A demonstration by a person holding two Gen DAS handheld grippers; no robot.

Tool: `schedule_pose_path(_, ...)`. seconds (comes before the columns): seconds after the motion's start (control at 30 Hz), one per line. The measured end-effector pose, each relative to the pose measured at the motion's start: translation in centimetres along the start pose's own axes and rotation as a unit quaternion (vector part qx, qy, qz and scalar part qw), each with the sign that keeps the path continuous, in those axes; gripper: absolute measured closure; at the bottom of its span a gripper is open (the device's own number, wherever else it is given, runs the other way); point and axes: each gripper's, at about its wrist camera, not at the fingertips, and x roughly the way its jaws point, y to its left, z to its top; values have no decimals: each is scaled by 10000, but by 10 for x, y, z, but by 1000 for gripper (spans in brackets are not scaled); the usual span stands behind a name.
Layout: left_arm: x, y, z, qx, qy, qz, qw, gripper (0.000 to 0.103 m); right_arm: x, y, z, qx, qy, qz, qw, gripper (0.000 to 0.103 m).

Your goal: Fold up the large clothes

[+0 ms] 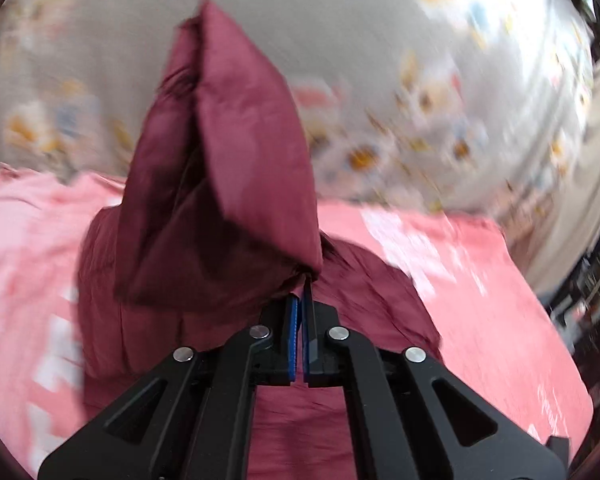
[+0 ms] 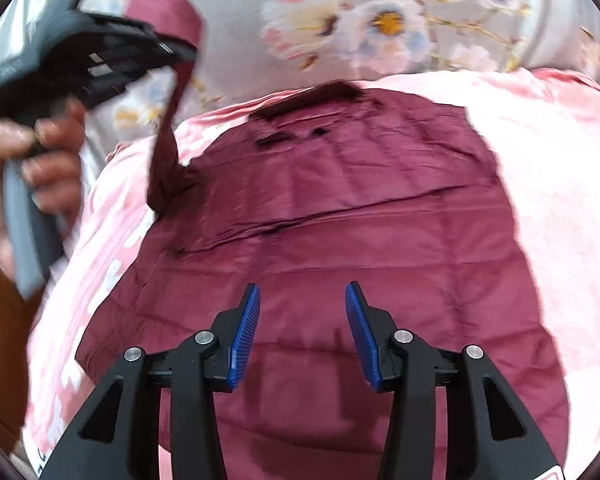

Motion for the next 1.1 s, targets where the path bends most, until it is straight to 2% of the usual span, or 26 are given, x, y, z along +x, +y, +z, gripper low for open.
schedule_pose_path(0.13,76,-39,-28,89,645,159,9978,103,-10,-28,1,186,-63,-97,9998,58)
schedule_pose_path(0.3,130,-49,-73,15,1392,290,9898,102,-14,-55,-1,278,-92,-315,9991,56)
schedule_pose_path(0.37,143,-47,-87,-28,1580,321,9869,99,-12,-60,0,286,-83,-346,9990,54)
schedule_pose_path(0.4,144,-45,-90,-65,1622,286,9863,86,-12,-62,2,274,-92,-366,9989,53)
schedule_pose_path(0.43,141,-42,-95,-171,1659,66,9860,69,-12,-63,5,261,-119,-385,9988,52)
schedule_pose_path(0.5,119,-33,-96,-356,1469,-322,9880,50,-12,-64,14,241,-203,-385,9988,48)
schedule_pose_path(0.6,79,-14,-93,-522,1063,-636,9909,31,-8,-69,32,274,-310,-363,9985,44)
schedule_pose_path(0.63,63,-1,-91,-615,904,-671,9917,27,-3,-72,40,330,-324,-332,9984,43)
schedule_pose_path(0.73,35,44,-86,-972,694,-439,9919,27,16,-81,60,535,-250,-211,9980,42)
schedule_pose_path(0.83,18,108,-88,-1611,613,-13,9850,27,36,-88,77,734,-168,-132,9971,42)
schedule_pose_path(0.9,10,154,-95,-2099,611,257,9755,27,50,-90,92,784,-145,-166,9967,42)
schedule_pose_path(1.0,2,198,-109,-2588,650,539,9622,29,72,-93,107,868,-17,-150,9961,42)
schedule_pose_path(1.1,-2,225,-118,-2927,755,478,9520,30,97,-100,114,1167,234,-47,9929,45)
